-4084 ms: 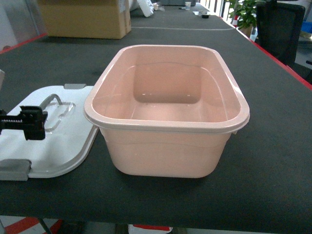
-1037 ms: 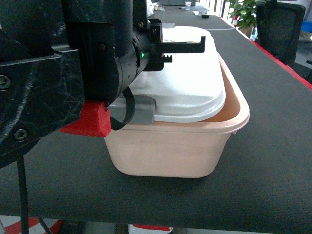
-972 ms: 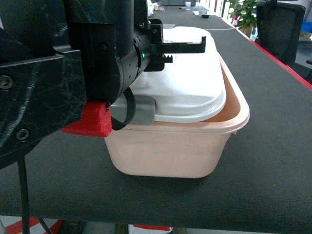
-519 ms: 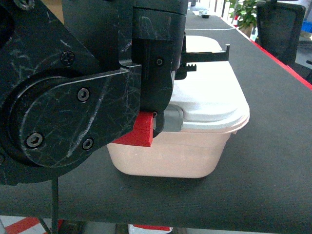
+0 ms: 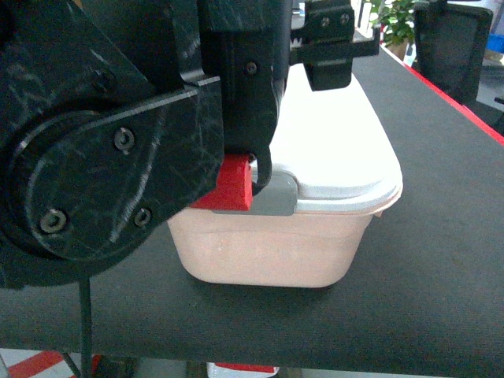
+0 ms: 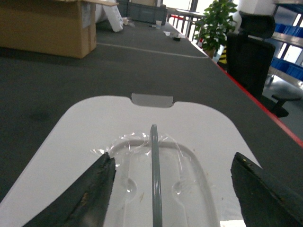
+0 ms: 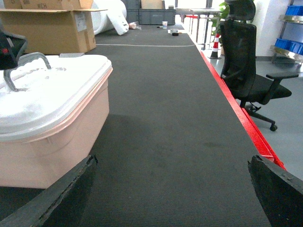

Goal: Pick capacitor and pack into box

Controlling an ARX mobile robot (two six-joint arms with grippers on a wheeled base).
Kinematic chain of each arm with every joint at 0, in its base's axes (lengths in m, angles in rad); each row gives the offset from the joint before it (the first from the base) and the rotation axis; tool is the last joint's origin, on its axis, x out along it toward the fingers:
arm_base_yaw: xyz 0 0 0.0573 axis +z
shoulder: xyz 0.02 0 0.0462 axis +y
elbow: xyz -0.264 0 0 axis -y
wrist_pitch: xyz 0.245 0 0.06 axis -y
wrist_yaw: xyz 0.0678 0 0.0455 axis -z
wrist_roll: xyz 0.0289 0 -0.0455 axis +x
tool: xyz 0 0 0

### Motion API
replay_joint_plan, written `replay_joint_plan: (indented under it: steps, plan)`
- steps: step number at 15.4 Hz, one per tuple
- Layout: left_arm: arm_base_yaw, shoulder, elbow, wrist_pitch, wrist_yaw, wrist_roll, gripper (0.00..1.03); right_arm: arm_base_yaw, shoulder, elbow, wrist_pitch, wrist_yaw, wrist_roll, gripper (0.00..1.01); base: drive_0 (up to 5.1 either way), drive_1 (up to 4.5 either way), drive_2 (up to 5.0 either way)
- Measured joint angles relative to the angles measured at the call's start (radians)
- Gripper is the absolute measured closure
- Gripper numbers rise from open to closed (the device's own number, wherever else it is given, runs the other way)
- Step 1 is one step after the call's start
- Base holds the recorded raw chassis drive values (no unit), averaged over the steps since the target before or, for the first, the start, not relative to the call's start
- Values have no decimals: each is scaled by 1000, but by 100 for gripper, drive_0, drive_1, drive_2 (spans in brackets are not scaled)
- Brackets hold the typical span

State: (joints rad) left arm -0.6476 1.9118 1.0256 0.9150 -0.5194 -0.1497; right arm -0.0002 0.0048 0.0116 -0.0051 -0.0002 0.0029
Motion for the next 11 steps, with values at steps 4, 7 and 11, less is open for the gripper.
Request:
replay_joint_plan:
  steps: [4,7,11]
  plan:
    - [37,-93,13,31,30,23,5,0,0,0,0,0,0,3,0,0,0]
    - [84,-176,-8,39,33,58,5,0,0,0,0,0,0,3,0,0,0]
    - [169,-325,-72,48,-5,114,5,0,0,0,0,-1,0,3,0,0,0]
